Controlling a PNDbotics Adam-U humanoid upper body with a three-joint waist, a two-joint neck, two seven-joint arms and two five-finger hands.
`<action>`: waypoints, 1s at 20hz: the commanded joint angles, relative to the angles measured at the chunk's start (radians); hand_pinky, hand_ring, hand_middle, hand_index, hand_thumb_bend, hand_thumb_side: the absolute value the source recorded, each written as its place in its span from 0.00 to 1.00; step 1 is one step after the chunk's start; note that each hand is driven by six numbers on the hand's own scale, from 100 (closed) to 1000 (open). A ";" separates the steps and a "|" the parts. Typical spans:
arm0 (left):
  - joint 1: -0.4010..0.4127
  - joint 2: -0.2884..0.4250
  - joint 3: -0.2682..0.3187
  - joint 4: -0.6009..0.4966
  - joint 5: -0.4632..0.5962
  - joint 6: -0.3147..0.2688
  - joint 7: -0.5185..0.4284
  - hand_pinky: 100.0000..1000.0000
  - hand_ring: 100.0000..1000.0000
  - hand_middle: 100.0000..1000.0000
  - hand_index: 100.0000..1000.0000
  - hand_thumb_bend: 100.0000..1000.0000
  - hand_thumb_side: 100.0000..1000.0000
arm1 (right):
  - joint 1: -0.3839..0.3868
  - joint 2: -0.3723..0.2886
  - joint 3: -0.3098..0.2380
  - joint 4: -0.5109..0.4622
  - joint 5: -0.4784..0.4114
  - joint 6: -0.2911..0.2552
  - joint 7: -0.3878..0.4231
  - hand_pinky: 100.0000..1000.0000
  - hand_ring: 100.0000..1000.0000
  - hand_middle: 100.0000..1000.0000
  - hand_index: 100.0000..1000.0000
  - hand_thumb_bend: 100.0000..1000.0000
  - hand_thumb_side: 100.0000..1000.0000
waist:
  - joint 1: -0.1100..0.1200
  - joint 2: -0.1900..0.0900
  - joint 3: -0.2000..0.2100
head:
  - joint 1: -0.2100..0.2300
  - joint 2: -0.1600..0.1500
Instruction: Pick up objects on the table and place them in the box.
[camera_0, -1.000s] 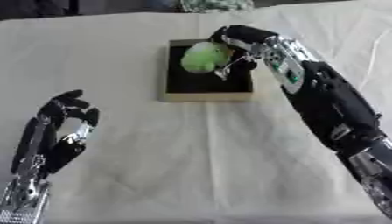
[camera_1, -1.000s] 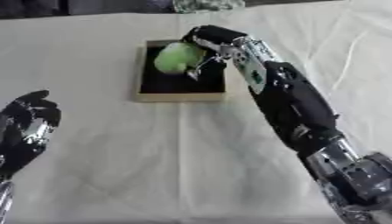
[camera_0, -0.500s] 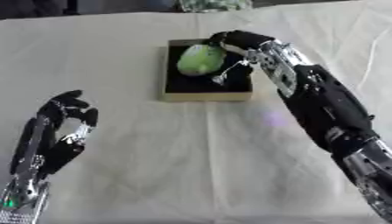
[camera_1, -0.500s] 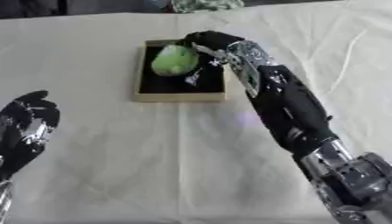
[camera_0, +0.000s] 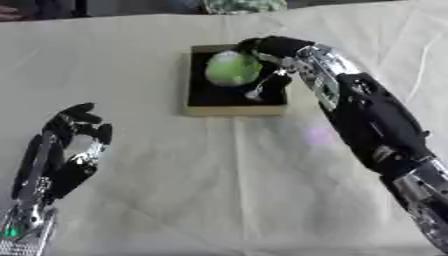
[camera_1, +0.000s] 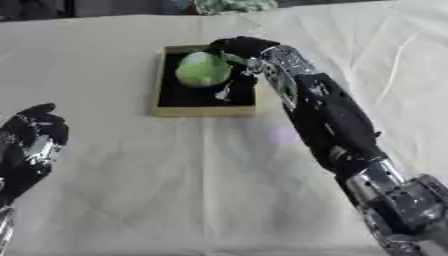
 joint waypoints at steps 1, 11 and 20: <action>-0.009 0.008 0.004 -0.019 0.000 0.000 0.003 0.82 0.52 0.58 0.81 0.30 0.45 | -0.033 -0.042 -0.002 -0.052 -0.018 -0.001 0.016 0.91 0.88 0.97 1.00 0.34 0.42 | -0.001 -0.020 -0.003 | 0.006 0.002; -0.008 0.011 0.012 -0.021 -0.002 0.001 0.008 0.82 0.52 0.58 0.81 0.30 0.45 | -0.035 -0.125 0.011 -0.218 -0.156 0.020 0.022 0.88 0.86 0.95 0.99 0.29 0.41 | 0.001 -0.018 -0.021 | 0.019 -0.006; -0.006 0.011 0.021 -0.020 -0.007 0.003 0.018 0.82 0.52 0.58 0.81 0.30 0.45 | 0.065 -0.240 0.051 -0.542 -0.450 0.089 -0.007 0.86 0.85 0.94 0.98 0.21 0.39 | 0.009 -0.009 -0.060 | 0.051 -0.012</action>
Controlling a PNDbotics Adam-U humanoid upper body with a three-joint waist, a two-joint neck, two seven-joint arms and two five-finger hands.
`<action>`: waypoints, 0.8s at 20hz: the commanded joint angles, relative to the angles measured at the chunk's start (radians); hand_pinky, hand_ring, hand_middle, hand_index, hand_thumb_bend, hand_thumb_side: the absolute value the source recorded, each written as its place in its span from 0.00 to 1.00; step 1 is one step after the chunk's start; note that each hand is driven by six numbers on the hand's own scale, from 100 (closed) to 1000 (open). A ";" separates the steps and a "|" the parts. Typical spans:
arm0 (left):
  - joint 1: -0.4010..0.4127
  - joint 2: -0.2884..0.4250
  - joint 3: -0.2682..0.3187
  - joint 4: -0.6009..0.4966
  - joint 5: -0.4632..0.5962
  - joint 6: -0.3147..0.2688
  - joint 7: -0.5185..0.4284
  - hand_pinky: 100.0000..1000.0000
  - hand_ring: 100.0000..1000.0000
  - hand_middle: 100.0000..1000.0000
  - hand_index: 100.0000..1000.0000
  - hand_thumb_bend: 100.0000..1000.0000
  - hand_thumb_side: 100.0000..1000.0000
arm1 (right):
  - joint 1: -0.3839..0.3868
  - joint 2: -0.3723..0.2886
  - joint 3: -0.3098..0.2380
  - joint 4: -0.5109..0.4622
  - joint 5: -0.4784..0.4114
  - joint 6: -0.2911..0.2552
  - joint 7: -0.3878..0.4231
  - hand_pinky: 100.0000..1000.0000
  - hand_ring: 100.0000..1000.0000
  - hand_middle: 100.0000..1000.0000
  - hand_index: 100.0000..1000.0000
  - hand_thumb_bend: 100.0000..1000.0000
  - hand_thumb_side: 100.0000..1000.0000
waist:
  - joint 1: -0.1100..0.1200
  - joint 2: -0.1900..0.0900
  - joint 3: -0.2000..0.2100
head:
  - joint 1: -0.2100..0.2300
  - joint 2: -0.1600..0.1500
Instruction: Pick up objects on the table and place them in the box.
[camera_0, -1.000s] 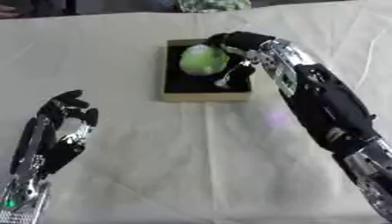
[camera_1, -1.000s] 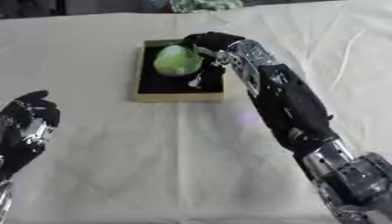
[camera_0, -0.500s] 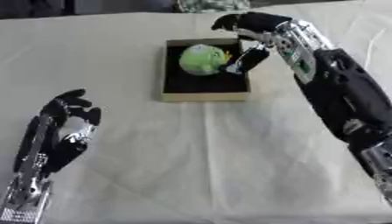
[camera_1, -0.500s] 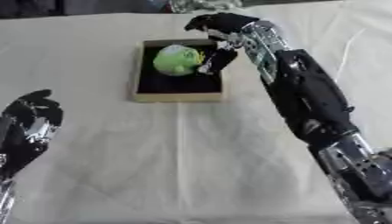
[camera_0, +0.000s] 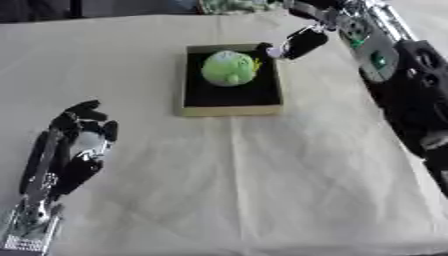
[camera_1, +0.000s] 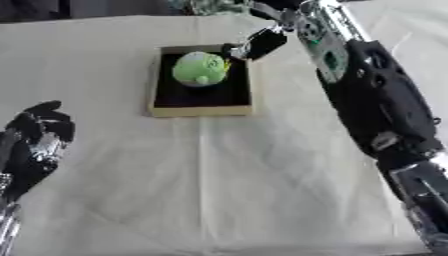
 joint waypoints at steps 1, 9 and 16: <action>-0.007 0.010 0.012 -0.020 -0.003 0.000 0.009 0.82 0.52 0.58 0.81 0.30 0.45 | 0.017 -0.075 0.013 -0.159 -0.112 0.026 -0.005 0.86 0.84 0.93 0.98 0.20 0.39 | 0.000 -0.015 -0.007 | 0.011 -0.011; -0.003 0.010 0.014 -0.017 -0.009 0.010 0.016 0.81 0.52 0.58 0.81 0.32 0.48 | 0.155 -0.149 0.031 -0.445 -0.248 0.070 -0.033 0.83 0.81 0.87 0.96 0.18 0.35 | 0.004 -0.011 -0.031 | 0.028 -0.010; -0.005 0.009 0.010 -0.016 -0.009 0.016 0.017 0.81 0.52 0.58 0.81 0.32 0.49 | 0.258 -0.147 0.029 -0.541 -0.266 0.079 -0.054 0.81 0.79 0.83 0.95 0.09 0.35 | 0.005 -0.009 -0.039 | 0.039 -0.007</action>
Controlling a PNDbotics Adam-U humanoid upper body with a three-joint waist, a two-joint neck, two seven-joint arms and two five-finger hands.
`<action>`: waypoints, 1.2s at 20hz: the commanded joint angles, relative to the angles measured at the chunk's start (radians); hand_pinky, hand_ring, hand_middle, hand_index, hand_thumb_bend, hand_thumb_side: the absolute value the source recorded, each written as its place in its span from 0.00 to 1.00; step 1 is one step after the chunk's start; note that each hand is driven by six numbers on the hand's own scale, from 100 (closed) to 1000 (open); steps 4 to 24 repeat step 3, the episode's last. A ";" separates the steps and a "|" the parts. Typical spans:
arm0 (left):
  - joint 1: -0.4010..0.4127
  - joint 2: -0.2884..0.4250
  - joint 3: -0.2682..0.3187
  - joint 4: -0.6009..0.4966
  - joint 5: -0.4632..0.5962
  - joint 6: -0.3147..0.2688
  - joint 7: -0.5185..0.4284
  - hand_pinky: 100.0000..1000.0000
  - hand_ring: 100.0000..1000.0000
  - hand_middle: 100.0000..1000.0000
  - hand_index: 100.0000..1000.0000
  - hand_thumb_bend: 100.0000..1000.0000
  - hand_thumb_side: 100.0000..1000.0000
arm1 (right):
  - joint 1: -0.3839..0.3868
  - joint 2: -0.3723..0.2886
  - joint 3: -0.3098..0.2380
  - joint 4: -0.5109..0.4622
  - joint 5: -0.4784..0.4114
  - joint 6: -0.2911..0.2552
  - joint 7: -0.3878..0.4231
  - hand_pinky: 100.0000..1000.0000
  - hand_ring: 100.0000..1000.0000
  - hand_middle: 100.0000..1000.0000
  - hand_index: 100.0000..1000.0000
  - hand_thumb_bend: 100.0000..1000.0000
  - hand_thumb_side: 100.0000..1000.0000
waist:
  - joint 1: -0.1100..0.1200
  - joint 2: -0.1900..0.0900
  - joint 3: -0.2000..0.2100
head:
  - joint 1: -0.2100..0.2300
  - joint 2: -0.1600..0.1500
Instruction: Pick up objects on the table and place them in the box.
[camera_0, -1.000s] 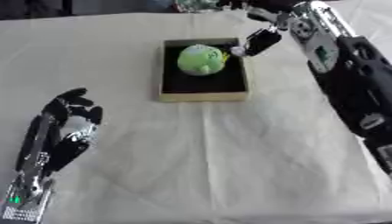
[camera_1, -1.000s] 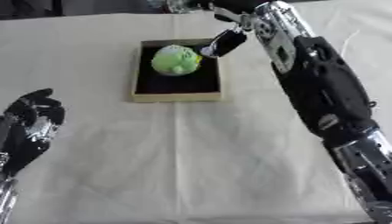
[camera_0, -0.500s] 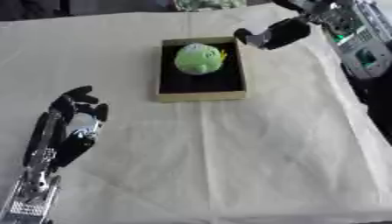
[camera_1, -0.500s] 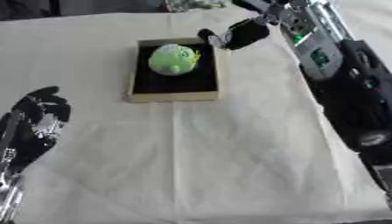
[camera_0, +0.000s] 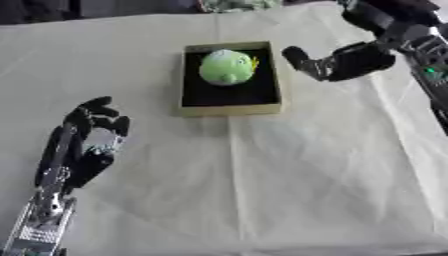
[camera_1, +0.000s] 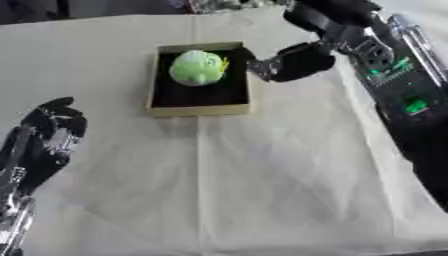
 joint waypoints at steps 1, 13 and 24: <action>-0.006 0.008 0.006 -0.016 -0.003 0.002 0.001 0.81 0.52 0.58 0.81 0.33 0.50 | 0.016 -0.024 -0.007 -0.046 -0.014 0.001 -0.006 0.81 0.78 0.82 0.95 0.08 0.35 | -0.003 -0.013 -0.001 | 0.006 -0.005; -0.005 0.008 0.006 -0.015 -0.003 0.002 0.002 0.81 0.52 0.58 0.81 0.33 0.50 | 0.043 -0.017 -0.006 -0.056 -0.022 -0.003 -0.004 0.80 0.78 0.82 0.94 0.06 0.35 | -0.002 -0.011 -0.004 | 0.010 -0.004; -0.005 0.008 0.006 -0.015 -0.003 0.002 0.002 0.81 0.52 0.58 0.81 0.33 0.50 | 0.043 -0.017 -0.006 -0.056 -0.022 -0.003 -0.004 0.80 0.78 0.82 0.94 0.06 0.35 | -0.002 -0.011 -0.004 | 0.010 -0.004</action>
